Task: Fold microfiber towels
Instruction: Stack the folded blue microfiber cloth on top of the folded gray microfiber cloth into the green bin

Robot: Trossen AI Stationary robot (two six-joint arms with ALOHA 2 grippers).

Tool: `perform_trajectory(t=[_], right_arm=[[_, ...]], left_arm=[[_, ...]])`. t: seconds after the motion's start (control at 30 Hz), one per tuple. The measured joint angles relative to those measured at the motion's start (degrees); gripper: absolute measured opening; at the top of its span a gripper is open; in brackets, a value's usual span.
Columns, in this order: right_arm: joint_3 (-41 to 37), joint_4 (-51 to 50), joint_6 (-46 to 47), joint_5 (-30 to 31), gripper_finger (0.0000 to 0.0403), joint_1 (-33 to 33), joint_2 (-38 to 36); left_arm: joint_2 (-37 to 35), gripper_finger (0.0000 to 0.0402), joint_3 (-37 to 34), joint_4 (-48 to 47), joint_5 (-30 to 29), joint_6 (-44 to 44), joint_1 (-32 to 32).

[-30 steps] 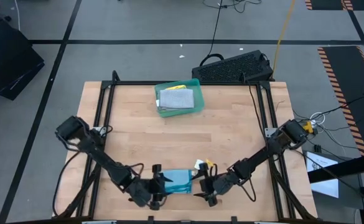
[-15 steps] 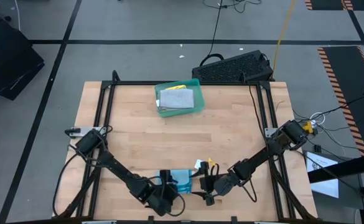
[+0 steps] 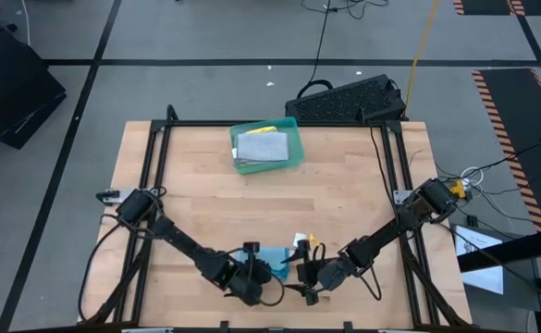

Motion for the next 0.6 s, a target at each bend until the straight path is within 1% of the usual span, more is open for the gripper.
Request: perform_trajectory(t=[0.13, 0.3, 0.37, 0.43, 0.53, 0.6], right_arm=[[0.0, -0.48, -2.22, 2.75, 0.0313, 0.26, 0.0], [-0.02, -0.82, -5.75, 5.69, 0.0313, 0.95, -0.19], [0.0, -0.7, -7.09, 6.17, 0.0313, 0.96, -0.24], [0.0, -0.96, -10.54, 6.45, 0.0313, 0.94, -0.24], [0.0, -1.88, -14.13, 10.82, 0.0313, 0.44, 0.18], [0.0, -1.95, -15.36, 11.85, 0.0313, 0.0, 0.26]], left_arm=[[-2.42, 0.0033, -0.29, -1.4, 2.63, 2.54, 1.44], [-7.31, 0.0016, -0.5, -4.26, 8.43, 2.75, 4.61], [-8.65, 0.0016, -0.28, -4.56, 10.16, 2.44, 6.2], [-9.37, 0.0017, -0.32, -5.43, 12.22, 2.08, 7.62], [-9.99, 0.0027, -0.34, -4.55, 16.26, 2.03, 9.63], [-10.9, 0.0028, -0.32, -5.72, 18.38, 1.73, 10.59]])
